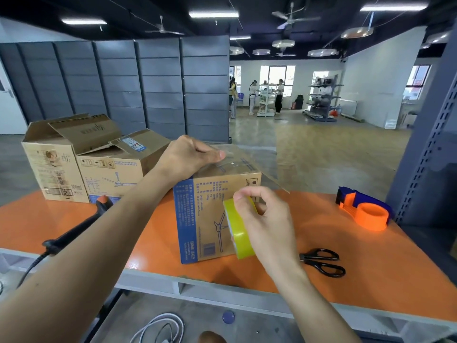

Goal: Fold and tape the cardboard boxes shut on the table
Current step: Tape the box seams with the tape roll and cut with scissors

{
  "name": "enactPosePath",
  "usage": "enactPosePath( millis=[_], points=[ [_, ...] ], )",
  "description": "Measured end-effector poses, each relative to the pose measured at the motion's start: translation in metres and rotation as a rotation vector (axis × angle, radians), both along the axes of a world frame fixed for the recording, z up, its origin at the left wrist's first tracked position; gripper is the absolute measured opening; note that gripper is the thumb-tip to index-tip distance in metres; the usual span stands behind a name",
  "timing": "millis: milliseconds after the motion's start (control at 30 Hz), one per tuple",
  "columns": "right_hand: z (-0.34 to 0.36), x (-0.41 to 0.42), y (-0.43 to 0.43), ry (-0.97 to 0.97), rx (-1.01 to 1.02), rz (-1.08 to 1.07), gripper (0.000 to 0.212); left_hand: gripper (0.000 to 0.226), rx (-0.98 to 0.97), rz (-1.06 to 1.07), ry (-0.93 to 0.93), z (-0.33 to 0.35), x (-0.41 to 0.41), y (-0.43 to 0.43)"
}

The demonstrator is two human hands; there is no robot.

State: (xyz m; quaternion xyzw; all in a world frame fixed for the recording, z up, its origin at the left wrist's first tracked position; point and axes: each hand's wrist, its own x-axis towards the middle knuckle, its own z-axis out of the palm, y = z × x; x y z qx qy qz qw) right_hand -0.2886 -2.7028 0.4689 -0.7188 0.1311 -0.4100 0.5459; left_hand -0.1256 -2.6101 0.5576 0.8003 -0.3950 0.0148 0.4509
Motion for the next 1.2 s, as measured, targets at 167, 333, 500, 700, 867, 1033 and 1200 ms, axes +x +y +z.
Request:
enactPosePath(
  millis=[167, 333, 500, 700, 867, 1033, 1200],
  points=[
    [-0.006, 0.002, -0.002, 0.005, -0.033, -0.021, 0.01, 0.022, 0.033, 0.065, -0.058, -0.004, 0.002, -0.003],
    [-0.013, 0.003, -0.004, 0.02, -0.045, -0.045, 0.006, 0.04, 0.147, 0.197, -0.277, -0.011, -0.001, -0.008],
    [-0.016, 0.004, -0.004, 0.027, -0.058, -0.045, 0.005, 0.029, 0.231, 0.375, -0.521, -0.013, -0.012, -0.015],
    [-0.021, 0.004, -0.004, 0.08, -0.08, -0.014, 0.003, 0.068, 0.377, 0.488, -0.632, 0.0, -0.009, -0.017],
    [-0.023, 0.004, -0.004, 0.053, -0.119, 0.018, 0.004, 0.02, 0.096, -0.041, -0.713, -0.021, -0.023, -0.005],
    [-0.021, 0.007, -0.007, 0.049, -0.146, -0.006, 0.005, 0.028, 0.187, -0.092, -0.628, -0.032, -0.021, -0.002],
    [-0.025, 0.007, -0.013, 0.1, -0.158, -0.019, 0.017, 0.043, 0.389, 0.005, -0.744, -0.03, -0.021, -0.011]
  ],
)
